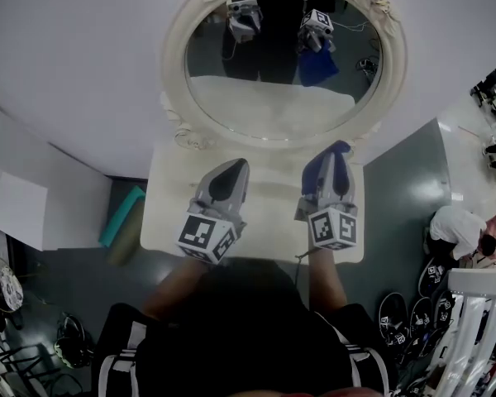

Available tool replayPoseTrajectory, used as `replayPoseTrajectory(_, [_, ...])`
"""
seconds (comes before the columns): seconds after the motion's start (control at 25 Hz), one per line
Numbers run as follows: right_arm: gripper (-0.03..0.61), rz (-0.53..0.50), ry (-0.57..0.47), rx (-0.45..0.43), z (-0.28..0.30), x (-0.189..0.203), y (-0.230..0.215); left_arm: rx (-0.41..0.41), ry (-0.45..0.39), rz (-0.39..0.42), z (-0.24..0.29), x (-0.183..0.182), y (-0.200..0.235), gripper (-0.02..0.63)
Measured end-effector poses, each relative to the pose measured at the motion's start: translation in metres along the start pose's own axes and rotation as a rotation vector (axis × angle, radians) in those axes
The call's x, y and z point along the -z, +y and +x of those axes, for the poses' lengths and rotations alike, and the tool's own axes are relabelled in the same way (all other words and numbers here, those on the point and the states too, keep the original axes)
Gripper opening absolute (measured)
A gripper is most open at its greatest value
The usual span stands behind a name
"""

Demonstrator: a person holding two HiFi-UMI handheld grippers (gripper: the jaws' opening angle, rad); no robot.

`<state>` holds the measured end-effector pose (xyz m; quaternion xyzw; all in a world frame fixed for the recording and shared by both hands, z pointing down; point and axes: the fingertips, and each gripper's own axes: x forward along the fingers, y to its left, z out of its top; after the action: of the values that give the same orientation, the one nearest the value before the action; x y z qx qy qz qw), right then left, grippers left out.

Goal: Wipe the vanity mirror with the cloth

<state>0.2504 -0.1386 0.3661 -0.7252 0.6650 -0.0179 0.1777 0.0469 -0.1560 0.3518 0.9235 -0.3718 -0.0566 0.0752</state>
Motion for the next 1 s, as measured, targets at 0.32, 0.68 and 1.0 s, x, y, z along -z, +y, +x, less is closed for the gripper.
replayPoseTrajectory(0.32, [0.037,0.006,-0.067,0.032,0.053,-0.016,-0.029,0.003,-0.013,0.002,0.033,-0.006,0.013,0.009])
replayPoseTrajectory(0.68, [0.037,0.023,-0.145,0.076,0.096,-0.039,-0.059,0.010,-0.018,0.001,0.068,-0.008,0.015,0.009])
replayPoseTrajectory(1.0, [0.037,0.053,-0.192,0.084,0.123,-0.042,-0.073,-0.011,-0.005,-0.005,0.083,-0.001,0.025,0.009])
